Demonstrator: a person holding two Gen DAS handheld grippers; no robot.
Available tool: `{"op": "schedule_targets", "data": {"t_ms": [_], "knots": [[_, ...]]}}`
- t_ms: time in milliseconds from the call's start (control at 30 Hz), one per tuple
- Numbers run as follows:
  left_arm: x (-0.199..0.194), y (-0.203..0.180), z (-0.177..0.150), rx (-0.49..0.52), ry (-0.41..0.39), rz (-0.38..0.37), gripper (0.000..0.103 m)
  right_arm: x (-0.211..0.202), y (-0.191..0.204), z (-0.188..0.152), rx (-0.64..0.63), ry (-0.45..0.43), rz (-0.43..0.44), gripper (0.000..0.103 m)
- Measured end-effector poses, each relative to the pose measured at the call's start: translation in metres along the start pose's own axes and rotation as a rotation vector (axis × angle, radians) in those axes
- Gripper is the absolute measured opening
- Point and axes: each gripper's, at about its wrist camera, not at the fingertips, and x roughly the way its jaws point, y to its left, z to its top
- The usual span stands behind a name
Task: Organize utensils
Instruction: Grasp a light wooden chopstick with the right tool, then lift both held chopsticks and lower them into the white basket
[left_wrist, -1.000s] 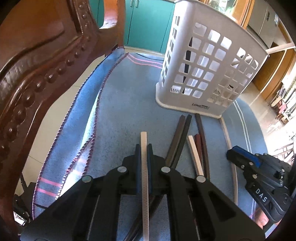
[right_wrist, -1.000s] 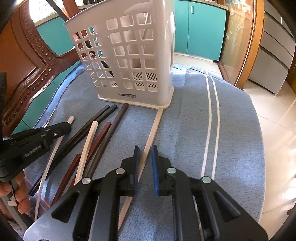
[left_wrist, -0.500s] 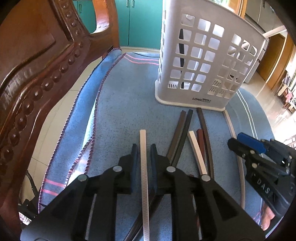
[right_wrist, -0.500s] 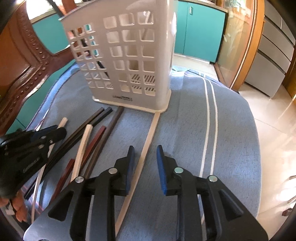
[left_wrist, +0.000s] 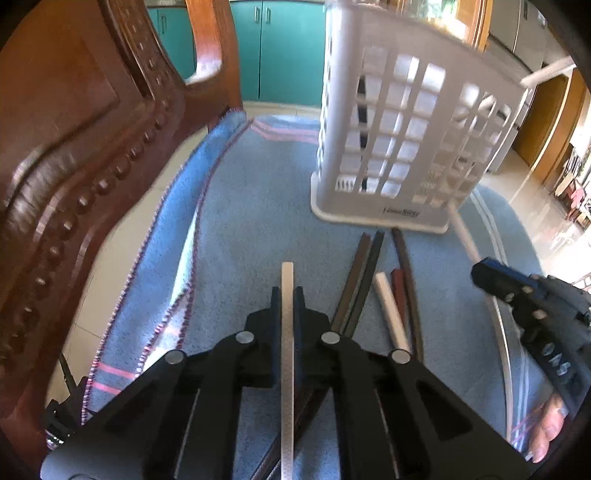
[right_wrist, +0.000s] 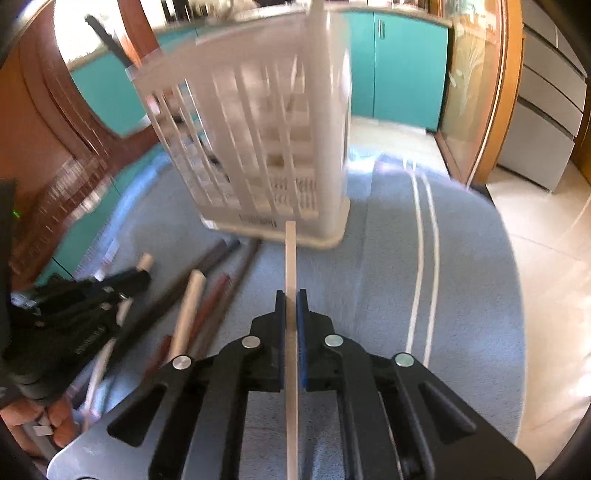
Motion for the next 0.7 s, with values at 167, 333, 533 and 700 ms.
{"op": "schedule_targets", "data": {"t_ms": [167, 333, 533, 700], "knots": [[-0.055, 0.001, 0.011, -0.017, -0.125, -0.072, 0.007, -0.061, -0.005, 0.017, 0.000, -0.173, 0.116, 0.006], [-0.152, 0.004, 0.030, -0.003, -0.360, -0.153, 0.007, -0.131, -0.018, 0.040, 0.042, -0.316, 0.227, 0.006], [-0.251, 0.019, 0.066, -0.045, -0.664, -0.277, 0.007, -0.186, -0.035, 0.084, 0.121, -0.499, 0.313, 0.006], [-0.265, 0.034, 0.090, -0.171, -0.834, -0.324, 0.007, -0.210, -0.038, 0.111, 0.166, -0.704, 0.279, 0.006]]}}
